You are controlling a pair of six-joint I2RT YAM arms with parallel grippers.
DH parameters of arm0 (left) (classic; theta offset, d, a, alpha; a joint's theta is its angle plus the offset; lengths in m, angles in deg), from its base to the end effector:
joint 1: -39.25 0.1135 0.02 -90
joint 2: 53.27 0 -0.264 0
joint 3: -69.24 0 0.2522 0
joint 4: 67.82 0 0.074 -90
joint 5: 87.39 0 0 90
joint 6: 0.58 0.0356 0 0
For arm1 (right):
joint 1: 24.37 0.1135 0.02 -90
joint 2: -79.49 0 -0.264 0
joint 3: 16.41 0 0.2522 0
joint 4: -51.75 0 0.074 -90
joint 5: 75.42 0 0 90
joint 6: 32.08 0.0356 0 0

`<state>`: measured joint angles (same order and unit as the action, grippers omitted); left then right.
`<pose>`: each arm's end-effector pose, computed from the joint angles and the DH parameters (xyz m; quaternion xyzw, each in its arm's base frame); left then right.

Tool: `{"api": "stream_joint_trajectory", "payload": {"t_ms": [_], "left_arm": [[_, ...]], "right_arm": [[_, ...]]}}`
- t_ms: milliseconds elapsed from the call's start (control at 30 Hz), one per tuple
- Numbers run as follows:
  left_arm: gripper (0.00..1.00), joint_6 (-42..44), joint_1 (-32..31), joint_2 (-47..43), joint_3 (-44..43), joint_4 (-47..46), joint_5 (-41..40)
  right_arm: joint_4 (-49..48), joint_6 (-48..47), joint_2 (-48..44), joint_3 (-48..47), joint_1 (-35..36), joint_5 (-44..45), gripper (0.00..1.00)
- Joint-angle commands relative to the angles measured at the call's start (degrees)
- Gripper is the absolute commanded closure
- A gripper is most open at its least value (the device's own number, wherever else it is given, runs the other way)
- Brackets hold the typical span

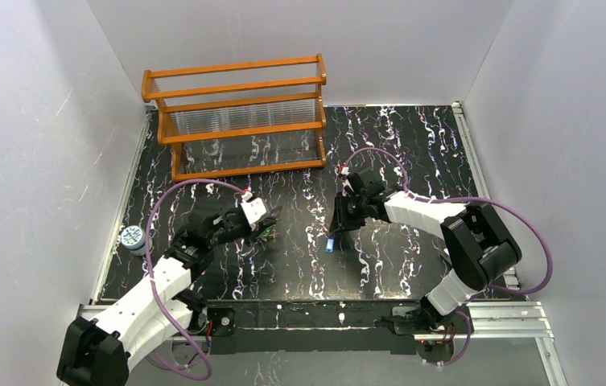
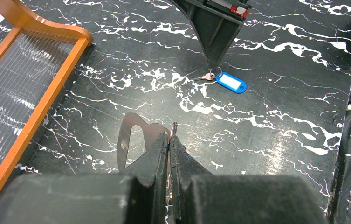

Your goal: Put the keys on the keyring

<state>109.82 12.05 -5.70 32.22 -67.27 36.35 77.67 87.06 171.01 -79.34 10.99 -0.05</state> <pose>0.1613 -0.1051 0.2422 0.4669 0.6017 -0.2598 0.5937 0.2488 0.1876 0.1684 -0.0900 0.9412 0.2639 0.1910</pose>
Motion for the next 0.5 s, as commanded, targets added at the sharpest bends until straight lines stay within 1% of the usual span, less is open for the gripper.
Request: {"api": "stream_joint_trajectory", "payload": {"t_ms": [0, 467], "left_arm": [[1.00, 0.0, -0.2, 0.0, -2.0, -0.1, 1.5], [1.00, 0.0, -0.3, 0.0, -1.9, -0.1, 1.5]], "right_arm": [[0.8, -1.2, -1.5, -0.1, -0.2, 1.8, 0.73], [-0.2, -0.8, 1.7, 0.2, -0.2, 0.2, 0.74]]}}
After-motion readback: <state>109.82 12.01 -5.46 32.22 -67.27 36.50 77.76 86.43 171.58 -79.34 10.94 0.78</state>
